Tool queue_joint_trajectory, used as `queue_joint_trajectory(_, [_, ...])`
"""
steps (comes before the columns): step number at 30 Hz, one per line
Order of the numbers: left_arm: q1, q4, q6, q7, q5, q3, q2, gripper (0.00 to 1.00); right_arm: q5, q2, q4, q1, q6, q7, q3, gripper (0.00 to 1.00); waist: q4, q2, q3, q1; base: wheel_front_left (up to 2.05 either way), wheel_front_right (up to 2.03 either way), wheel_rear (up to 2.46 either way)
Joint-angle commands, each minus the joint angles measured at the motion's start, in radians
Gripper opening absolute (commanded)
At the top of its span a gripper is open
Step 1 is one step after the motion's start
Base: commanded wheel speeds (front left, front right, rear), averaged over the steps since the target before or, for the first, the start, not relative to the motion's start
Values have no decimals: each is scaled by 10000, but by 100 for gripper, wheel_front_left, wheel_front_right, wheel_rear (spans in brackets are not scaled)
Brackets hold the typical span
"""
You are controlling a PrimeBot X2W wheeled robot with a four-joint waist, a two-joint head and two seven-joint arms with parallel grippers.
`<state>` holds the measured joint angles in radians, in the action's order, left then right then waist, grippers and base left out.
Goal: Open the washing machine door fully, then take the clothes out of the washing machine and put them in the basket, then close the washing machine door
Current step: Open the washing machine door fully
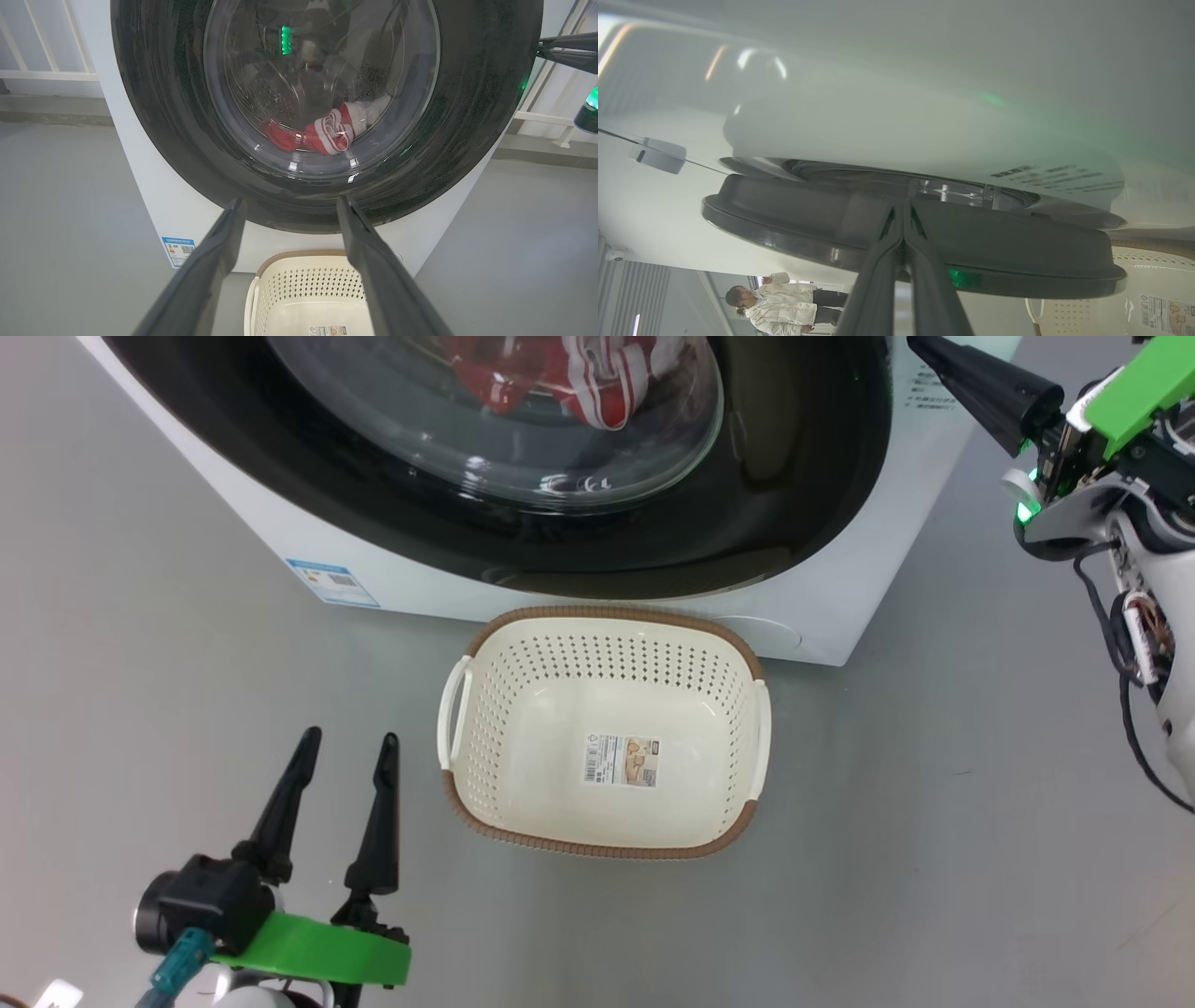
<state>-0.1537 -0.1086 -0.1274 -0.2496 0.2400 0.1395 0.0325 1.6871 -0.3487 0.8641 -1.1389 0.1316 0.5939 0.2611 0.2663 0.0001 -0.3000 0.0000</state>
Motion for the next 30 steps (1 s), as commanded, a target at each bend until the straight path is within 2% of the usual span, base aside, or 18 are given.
queue_joint_trajectory(1, [-296, 218, -31, -122, 68, -243, 177, 100, 93, 81, -88, -356, -9, 185, 94, 0, 102, -1, -102, 0, 0, 0, 0])
queue_joint_trajectory(7, [-390, 222, -31, -122, 153, -62, 177, 100, 122, 154, 487, -926, -9, 778, 159, 0, 246, -1, -263, 0, 0, 0, 0])
queue_joint_trajectory(17, [-441, 200, -32, -122, 188, 28, 177, 100, -53, 256, 917, -1183, -9, 1097, 293, 0, 323, -1, -306, 0, 0, 0, 0])
queue_joint_trajectory(30, [-265, 153, -32, -122, 179, 78, 177, 100, -203, 513, 142, -142, -9, 1756, 520, 0, 161, -1, 145, 0, 0, 0, 0])
